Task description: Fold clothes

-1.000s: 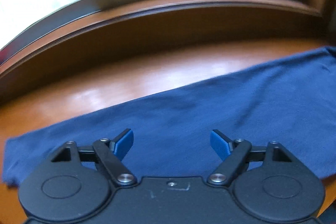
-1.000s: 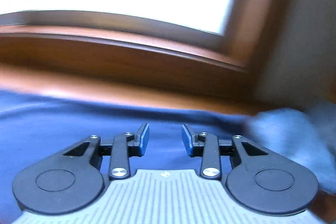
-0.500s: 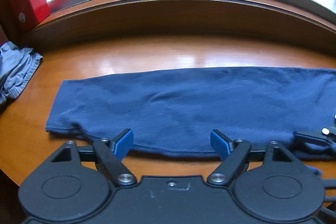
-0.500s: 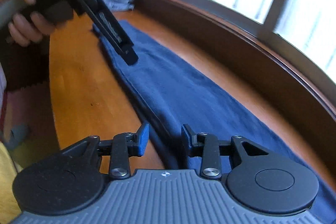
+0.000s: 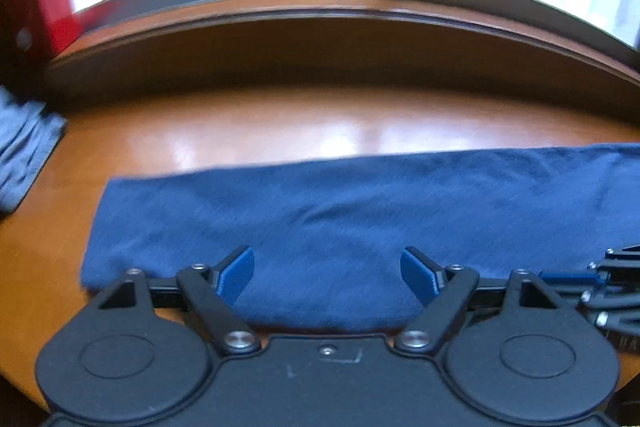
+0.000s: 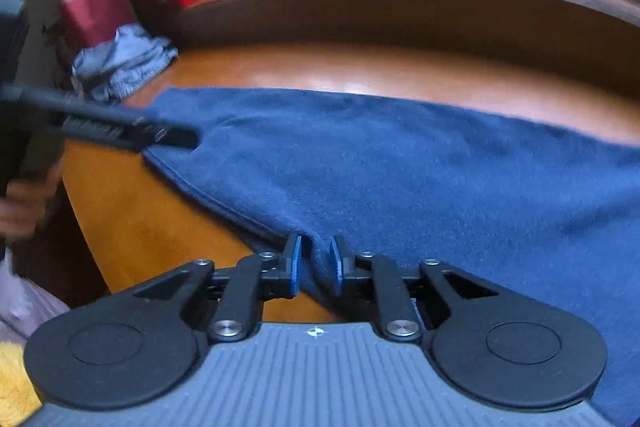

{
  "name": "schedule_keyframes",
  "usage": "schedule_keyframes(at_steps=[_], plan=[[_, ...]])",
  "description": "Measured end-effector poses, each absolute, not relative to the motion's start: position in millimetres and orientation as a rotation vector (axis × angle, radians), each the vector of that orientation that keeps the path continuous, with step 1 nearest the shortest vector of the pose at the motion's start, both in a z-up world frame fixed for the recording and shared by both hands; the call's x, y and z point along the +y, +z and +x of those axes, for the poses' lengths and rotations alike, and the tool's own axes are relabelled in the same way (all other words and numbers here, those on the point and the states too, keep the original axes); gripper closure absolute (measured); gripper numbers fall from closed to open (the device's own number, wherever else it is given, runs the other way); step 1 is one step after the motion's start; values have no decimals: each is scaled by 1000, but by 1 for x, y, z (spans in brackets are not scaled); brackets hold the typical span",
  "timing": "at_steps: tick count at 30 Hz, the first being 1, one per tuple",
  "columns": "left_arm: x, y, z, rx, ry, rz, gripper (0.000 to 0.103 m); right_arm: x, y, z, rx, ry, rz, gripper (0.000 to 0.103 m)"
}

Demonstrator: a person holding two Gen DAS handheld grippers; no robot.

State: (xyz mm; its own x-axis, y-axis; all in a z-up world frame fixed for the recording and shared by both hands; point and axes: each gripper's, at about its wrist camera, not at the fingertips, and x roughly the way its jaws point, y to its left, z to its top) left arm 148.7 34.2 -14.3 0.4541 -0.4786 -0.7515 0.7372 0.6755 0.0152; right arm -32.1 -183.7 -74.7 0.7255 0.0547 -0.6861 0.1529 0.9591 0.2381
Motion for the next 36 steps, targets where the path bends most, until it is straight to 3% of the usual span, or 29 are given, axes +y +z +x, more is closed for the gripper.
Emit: schedule_keyframes(at_steps=[6, 14, 17, 20, 23, 27, 33, 36], plan=[[-15, -15, 134, 756, -951, 412, 24, -219, -44, -114, 587, -316, 377, 78], [-62, -41, 116, 767, -1068, 523, 24, -252, -76, -228, 686, -821, 401, 77], [-76, -40, 112, 769, -1060, 534, 24, -263, -56, -234, 649, -794, 384, 77], [-90, -41, 108, 771, -1033, 544, 24, -312, -25, -247, 564, -869, 291, 67], [-103, -44, 101, 789, -987, 557, 24, -380, -17, -255, 556, -941, 225, 66], [-116, -47, 89, 838, -911, 508, 24, -467, -32, -258, 581, -1026, 105, 66], [-142, -52, 69, 942, -792, 409, 24, -575, -79, -265, 610, -1087, 175, 72], [-155, -59, 59, 944, -720, 426, 24, -608, -96, -264, 630, -1092, 218, 65]])
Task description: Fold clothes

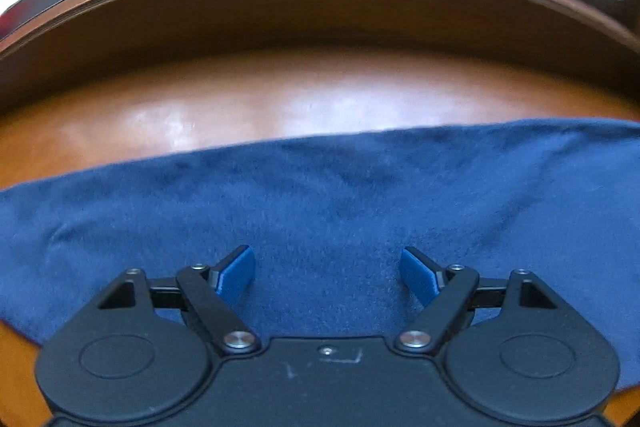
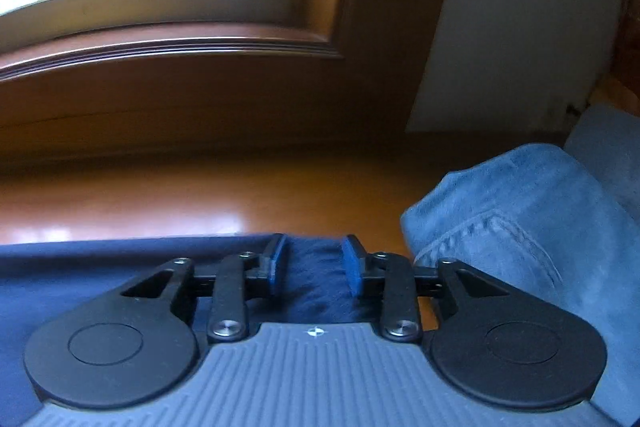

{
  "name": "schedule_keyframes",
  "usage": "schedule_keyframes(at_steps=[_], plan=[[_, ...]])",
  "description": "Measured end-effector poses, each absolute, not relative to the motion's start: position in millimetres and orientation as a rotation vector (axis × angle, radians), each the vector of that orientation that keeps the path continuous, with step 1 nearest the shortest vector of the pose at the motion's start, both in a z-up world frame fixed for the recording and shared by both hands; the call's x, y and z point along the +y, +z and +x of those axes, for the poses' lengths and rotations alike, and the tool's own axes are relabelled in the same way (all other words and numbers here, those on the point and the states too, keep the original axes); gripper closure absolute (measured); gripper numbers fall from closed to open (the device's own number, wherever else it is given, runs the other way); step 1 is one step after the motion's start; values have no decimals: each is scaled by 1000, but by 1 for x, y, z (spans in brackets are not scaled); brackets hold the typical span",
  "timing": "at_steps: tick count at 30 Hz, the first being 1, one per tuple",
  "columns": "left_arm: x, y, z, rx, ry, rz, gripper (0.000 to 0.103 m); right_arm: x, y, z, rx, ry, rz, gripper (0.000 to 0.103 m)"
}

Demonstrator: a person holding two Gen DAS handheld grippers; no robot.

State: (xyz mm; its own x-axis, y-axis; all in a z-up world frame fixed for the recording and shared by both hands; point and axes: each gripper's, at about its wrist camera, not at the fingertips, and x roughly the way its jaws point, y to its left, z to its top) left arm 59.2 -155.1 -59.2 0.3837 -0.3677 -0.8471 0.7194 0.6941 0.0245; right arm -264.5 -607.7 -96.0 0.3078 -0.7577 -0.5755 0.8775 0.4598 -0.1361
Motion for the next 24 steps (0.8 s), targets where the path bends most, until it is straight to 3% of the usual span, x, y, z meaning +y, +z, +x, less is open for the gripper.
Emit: schedule_keyframes(at_steps=[6, 9, 15, 24], plan=[[-161, -51, 51, 950, -661, 401, 24, -586, -61, -290, 588, -1073, 319, 65], [-162, -53, 48, 951, -646, 424, 24, -533, -49, -313, 552, -1042, 371, 59], [-159, -64, 55, 974, -674, 421, 21, -485, -82, -312, 656, -1027, 323, 57], [-71, -41, 63, 883, -756, 420, 21, -349, -8, -252, 541, -932, 270, 46]])
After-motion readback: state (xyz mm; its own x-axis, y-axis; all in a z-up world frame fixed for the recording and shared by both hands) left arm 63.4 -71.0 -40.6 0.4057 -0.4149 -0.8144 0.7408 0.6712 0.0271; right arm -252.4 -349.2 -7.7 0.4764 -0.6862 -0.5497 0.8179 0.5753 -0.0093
